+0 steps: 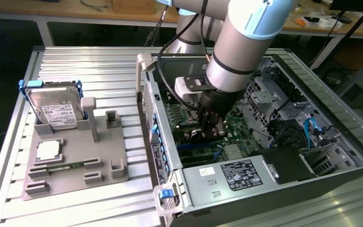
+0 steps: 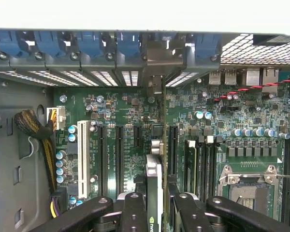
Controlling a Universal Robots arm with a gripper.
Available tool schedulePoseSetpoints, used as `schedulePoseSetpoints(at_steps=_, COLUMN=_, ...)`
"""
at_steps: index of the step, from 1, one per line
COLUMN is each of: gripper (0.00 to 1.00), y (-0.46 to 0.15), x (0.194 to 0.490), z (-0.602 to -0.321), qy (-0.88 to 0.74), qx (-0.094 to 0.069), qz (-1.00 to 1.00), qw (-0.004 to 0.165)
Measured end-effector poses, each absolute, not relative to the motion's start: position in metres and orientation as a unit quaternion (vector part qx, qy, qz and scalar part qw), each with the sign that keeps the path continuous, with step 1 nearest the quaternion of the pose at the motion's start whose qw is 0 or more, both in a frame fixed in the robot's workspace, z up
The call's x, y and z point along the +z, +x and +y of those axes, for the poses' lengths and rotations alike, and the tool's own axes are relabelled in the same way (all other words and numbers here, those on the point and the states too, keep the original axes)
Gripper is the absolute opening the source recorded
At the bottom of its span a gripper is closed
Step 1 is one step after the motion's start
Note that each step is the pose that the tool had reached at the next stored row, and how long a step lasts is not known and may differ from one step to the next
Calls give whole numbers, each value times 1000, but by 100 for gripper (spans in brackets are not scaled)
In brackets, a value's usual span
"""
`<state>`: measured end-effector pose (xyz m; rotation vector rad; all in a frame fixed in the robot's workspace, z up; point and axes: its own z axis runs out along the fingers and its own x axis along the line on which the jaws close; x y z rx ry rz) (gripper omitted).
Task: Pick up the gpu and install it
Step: 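Insert the gpu into the slot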
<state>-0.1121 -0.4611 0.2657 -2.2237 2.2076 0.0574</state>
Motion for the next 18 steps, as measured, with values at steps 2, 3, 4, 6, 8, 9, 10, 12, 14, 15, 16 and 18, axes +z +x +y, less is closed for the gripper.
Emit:
schedulePoseSetpoints(at_steps=2, gripper=27, y=-112, x=266, z=-461, qy=-710, qx=19, qz=704, qw=4)
schedulePoseSetpoints(at_steps=3, gripper=27, y=-112, x=266, z=-461, qy=-710, qx=19, qz=704, qw=4)
schedulePoseSetpoints(at_steps=4, gripper=27, y=-112, x=266, z=-461, qy=-710, qx=19, qz=704, qw=4)
schedulePoseSetpoints(at_steps=6, gripper=27, y=-112, x=266, z=-461, qy=-710, qx=19, qz=704, qw=4)
schedulePoseSetpoints(at_steps=8, gripper=27, y=-112, x=266, z=-461, qy=-711, qx=19, qz=703, qw=4)
schedulePoseSetpoints(at_steps=9, gripper=27, y=-112, x=266, z=-461, qy=-711, qx=19, qz=703, qw=5)
schedulePoseSetpoints(at_steps=10, gripper=27, y=-112, x=266, z=-461, qy=-711, qx=19, qz=703, qw=5)
schedulePoseSetpoints(at_steps=12, gripper=27, y=-112, x=266, z=-461, qy=-712, qx=19, qz=702, qw=5)
schedulePoseSetpoints(at_steps=14, gripper=27, y=-112, x=266, z=-461, qy=-712, qx=19, qz=702, qw=5)
schedulePoseSetpoints(at_steps=15, gripper=27, y=-112, x=265, z=-461, qy=-712, qx=20, qz=702, qw=5)
schedulePoseSetpoints(at_steps=16, gripper=27, y=-112, x=265, z=-461, qy=-712, qx=19, qz=702, qw=5)
schedulePoseSetpoints(at_steps=18, gripper=27, y=-112, x=262, z=-461, qy=-712, qx=20, qz=702, qw=5)
